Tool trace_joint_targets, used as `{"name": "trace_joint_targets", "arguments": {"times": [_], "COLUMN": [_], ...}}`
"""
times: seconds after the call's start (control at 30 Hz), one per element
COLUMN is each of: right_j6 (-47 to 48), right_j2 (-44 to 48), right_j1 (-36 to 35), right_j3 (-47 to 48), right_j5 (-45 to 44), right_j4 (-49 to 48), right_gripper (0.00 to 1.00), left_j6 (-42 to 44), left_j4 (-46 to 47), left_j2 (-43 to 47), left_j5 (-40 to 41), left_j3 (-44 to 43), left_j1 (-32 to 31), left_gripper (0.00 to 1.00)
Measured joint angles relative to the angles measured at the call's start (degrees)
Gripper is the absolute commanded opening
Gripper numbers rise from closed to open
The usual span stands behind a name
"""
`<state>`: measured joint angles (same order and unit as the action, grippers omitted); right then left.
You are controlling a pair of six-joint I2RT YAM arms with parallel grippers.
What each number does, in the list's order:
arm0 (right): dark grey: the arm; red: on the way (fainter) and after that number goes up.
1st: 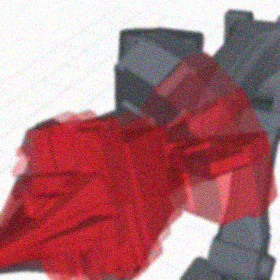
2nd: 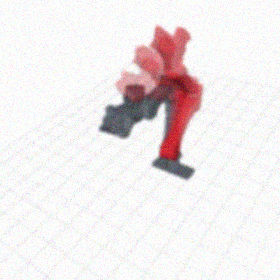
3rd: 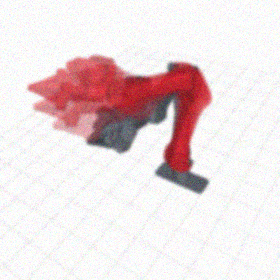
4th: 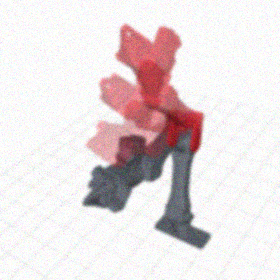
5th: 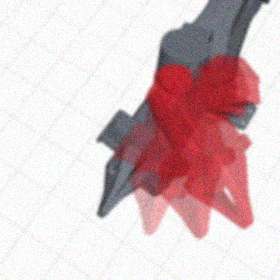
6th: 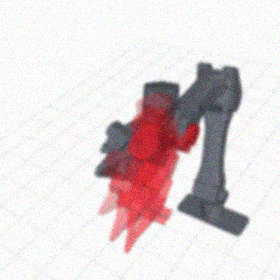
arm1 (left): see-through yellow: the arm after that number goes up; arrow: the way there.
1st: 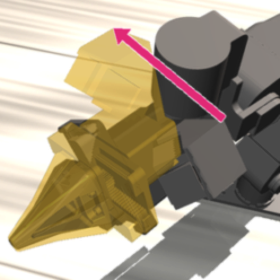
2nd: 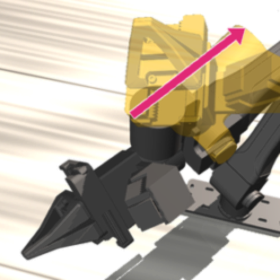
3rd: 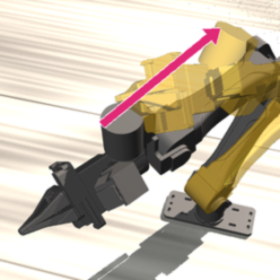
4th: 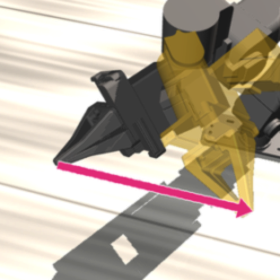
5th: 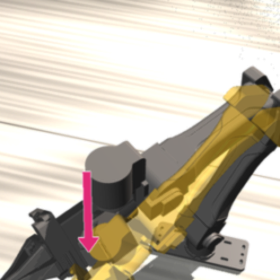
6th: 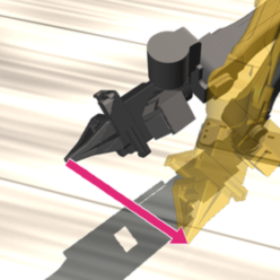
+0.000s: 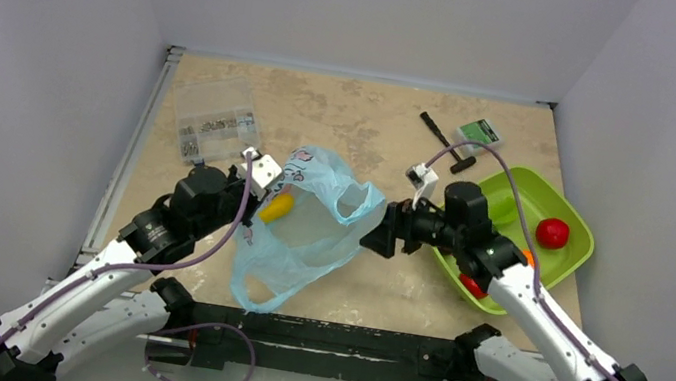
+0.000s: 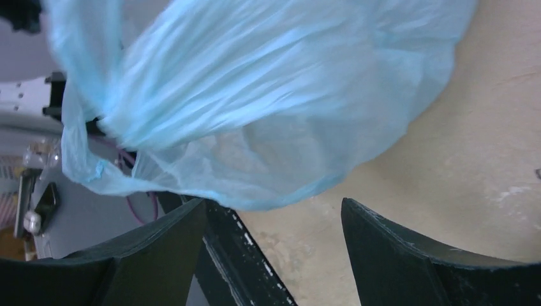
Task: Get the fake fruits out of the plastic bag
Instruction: Take out the fake fruit from the plastic bag.
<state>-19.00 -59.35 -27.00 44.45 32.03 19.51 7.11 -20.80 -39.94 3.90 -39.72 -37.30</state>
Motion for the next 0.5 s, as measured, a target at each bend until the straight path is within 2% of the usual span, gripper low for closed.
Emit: {"name": "trace_joint_targets", "arguments": {"times": [0.13,0.23,0.37,0.4,0.5], "right_j6": [-3.02,-5.62,-5.77,-5.62,-5.42], "right_j2": [11.26,14.01,5.81,2.08,-7.58], "right_j1": [-8.96,-18.45,-36.57,-40.0,-45.97], "right_j3": [-8.94,-12.98,-10.86,-9.22,-5.16], "right_j5": [-3.45,-8.09,-19.74,-23.47,-34.45], "right_j4": [-8.48,-15.93,-25.4,-27.34,-33.51], "right_gripper": [0.67,0.66,0.62,0.58,0.55], "left_j6": [-0.02,-0.02,-0.02,-0.02,-0.02], "left_j4": [0.04,0.13,0.17,0.17,0.2], "left_j2": [-0.11,-0.13,-0.2,-0.2,-0.2], "left_j5": [-0.02,-0.02,-0.07,-0.07,-0.09], "left_j3": [0.0,0.0,0.0,0.0,0.02], "left_j1": [-0.02,-0.02,-0.02,-0.02,-0.02], "left_gripper": [0.0,0.0,0.0,0.0,0.0]}}
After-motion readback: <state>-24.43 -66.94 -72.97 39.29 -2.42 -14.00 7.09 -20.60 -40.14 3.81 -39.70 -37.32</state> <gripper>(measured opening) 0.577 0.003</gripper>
